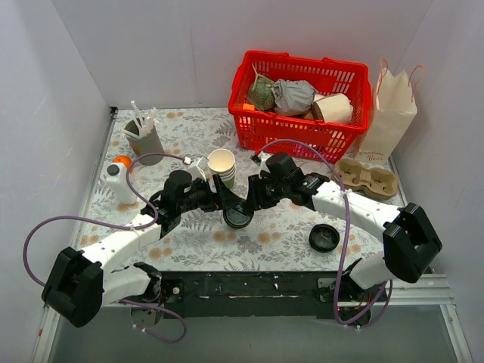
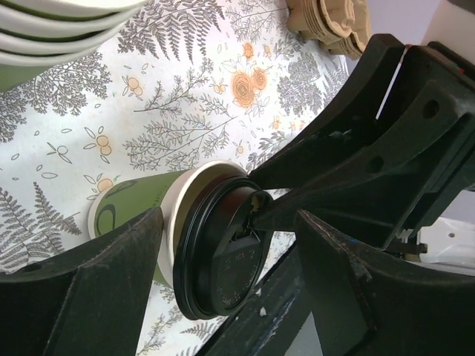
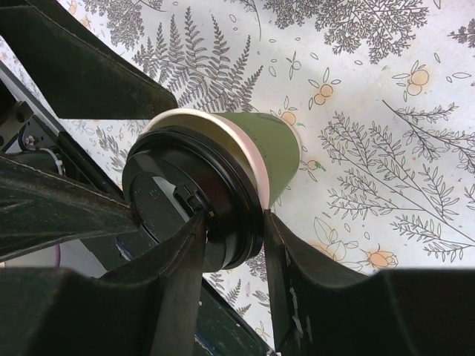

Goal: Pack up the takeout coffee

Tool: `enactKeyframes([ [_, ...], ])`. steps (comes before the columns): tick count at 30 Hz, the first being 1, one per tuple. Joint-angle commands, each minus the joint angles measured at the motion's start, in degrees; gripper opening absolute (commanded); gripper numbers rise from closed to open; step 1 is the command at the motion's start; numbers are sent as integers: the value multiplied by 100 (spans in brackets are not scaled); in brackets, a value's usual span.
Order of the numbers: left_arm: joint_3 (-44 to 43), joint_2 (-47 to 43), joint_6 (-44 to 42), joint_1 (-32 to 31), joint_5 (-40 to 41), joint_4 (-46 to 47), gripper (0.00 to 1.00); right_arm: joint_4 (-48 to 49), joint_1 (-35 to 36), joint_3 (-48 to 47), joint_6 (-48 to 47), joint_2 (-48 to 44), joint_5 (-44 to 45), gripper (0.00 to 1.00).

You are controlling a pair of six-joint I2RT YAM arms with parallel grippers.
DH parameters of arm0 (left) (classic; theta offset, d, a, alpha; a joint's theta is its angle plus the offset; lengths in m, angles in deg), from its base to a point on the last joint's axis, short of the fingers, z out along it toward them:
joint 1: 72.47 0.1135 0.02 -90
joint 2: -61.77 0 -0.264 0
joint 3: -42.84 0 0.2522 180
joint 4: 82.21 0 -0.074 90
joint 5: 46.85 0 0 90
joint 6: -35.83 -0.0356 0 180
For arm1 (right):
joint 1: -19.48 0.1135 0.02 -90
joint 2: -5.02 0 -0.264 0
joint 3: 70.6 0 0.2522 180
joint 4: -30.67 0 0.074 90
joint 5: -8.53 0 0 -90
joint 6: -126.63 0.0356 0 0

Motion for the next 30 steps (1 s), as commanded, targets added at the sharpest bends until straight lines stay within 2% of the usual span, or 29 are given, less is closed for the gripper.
enactKeyframes([
  [1, -9, 85, -391, -11, -421, 212, 69, 272, -21, -62, -39, 52, -39, 43],
  [11, 96, 235, -330, -3, -606, 256, 60, 729, -38, 70, 101, 69, 127, 43],
  [16, 166, 278, -303, -11, -562, 256, 50, 738, -47, 96, 154, 165, 313, 43],
  [23, 123, 393, -242, -3, -273, -15, 31, 896, -73, 316, 163, 192, 365, 38],
  [26, 114, 428, -286, -11, -53, -235, 30, 896, -82, 430, 146, 166, 348, 38],
  [27, 114, 437, -286, -11, -17, -279, 26, 914, -82, 465, 128, 148, 348, 38],
  [30, 140, 437, -233, -11, 80, -420, 24, 1106, -82, 658, 41, 34, 278, 38],
])
